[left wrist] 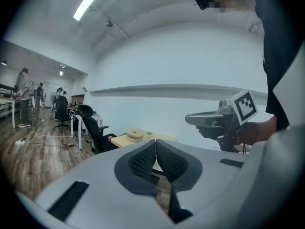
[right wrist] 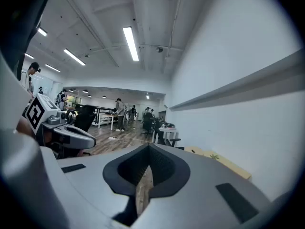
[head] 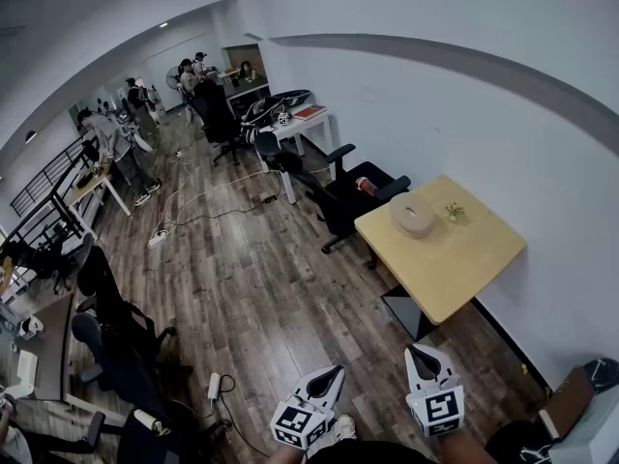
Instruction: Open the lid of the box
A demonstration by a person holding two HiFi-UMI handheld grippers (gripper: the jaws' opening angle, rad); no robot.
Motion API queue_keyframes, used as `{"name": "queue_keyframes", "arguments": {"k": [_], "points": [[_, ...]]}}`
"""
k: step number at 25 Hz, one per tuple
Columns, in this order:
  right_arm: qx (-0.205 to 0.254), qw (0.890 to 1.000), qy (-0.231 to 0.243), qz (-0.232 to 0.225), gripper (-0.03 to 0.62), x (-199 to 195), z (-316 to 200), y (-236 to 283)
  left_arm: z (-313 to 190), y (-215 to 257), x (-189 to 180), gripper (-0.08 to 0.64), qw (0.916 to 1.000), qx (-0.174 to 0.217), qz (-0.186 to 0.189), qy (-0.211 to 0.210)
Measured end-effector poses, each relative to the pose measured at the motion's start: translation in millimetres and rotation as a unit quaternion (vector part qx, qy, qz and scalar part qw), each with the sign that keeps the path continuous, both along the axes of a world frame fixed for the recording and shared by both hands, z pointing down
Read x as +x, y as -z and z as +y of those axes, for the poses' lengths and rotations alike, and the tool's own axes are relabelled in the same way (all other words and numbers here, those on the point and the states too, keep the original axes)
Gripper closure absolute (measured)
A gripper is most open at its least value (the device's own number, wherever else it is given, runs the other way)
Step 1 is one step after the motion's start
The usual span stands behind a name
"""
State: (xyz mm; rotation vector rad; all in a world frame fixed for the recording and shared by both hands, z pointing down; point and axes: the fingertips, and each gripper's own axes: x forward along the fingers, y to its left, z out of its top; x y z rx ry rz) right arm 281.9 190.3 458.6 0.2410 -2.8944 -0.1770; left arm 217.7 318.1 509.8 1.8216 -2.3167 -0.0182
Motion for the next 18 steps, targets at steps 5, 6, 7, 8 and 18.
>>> {"name": "queue_keyframes", "arguments": {"k": [5, 6, 7, 8, 18], "points": [[0.0, 1.0, 0.013, -0.005, 0.572, 15, 5, 2, 5, 3, 14, 0.54, 0.9998, -0.004, -0.008, 0.016], [-0.001, 1.0, 0.012, -0.005, 0.572, 17, 5, 2, 5, 4, 16, 0.54, 0.9998, -0.004, -0.01, 0.016], [-0.002, 1.0, 0.012, -0.005, 0.572, 19, 5, 2, 5, 5, 18, 0.54, 0.9998, -0.005, -0.011, 0.016], [-0.002, 1.0, 0.012, -0.005, 0.572, 20, 5, 2, 5, 7, 19, 0.54, 0.9998, -0.005, -0.013, 0.016], [-0.019, 1.0, 0.016, -0.016, 0.571, 7, -2, -1, -1, 9, 7, 0.54, 0.9998, 0.002, -0.013, 0.014]]}}
